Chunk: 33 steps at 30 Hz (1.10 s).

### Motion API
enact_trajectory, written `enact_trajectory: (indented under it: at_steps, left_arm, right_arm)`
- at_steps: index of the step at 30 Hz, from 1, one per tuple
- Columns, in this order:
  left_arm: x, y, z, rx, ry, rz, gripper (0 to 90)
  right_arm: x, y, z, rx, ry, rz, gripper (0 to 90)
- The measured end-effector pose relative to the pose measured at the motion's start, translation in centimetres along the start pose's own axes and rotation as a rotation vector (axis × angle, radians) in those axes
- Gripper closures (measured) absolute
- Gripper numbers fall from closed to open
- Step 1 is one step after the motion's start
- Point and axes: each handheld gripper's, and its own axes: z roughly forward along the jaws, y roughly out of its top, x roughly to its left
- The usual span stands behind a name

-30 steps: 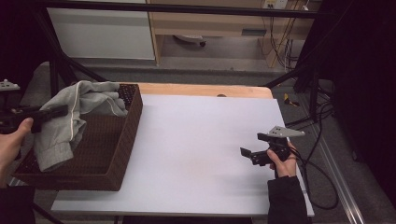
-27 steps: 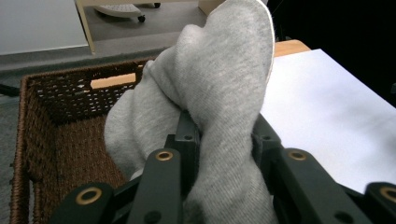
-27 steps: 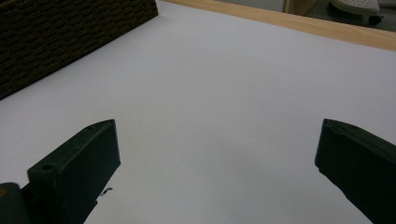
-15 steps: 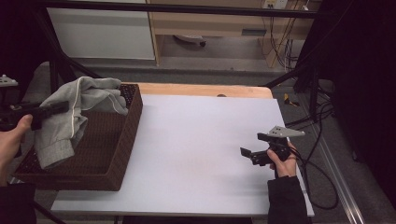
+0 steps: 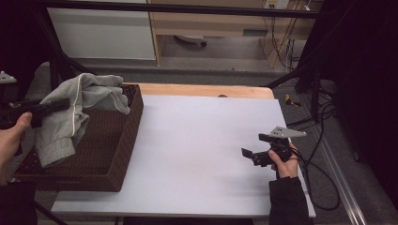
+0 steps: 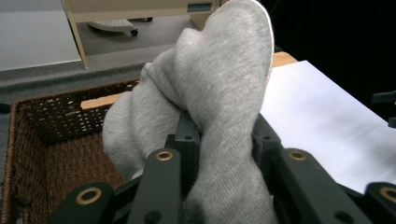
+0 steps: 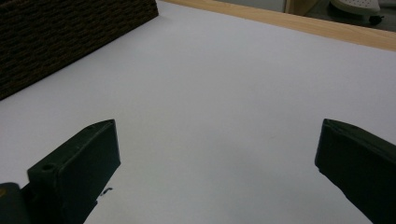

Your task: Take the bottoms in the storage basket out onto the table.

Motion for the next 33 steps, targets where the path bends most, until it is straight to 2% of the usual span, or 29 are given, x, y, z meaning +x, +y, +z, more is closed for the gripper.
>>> enact_trajectory:
  at_steps: [9, 17, 33]
  left_arm:
    - [-0.4, 0.2, 0.3, -0.003, -0.014, 0.005, 70.2]
    - [-1.4, 0.6, 1.1, -0.006, -0.048, 0.019, 70.2]
    - [-3.3, 0.9, 3.8, 0.016, -0.096, 0.036, 70.2]
  right_arm:
    - [0.0, 0.0, 0.0, 0.002, 0.000, 0.002, 0.4]
    - [0.0, 0.0, 0.0, 0.001, 0.000, -0.001, 0.4]
    - [0.0, 0.0, 0.0, 0.001, 0.001, -0.001, 0.4]
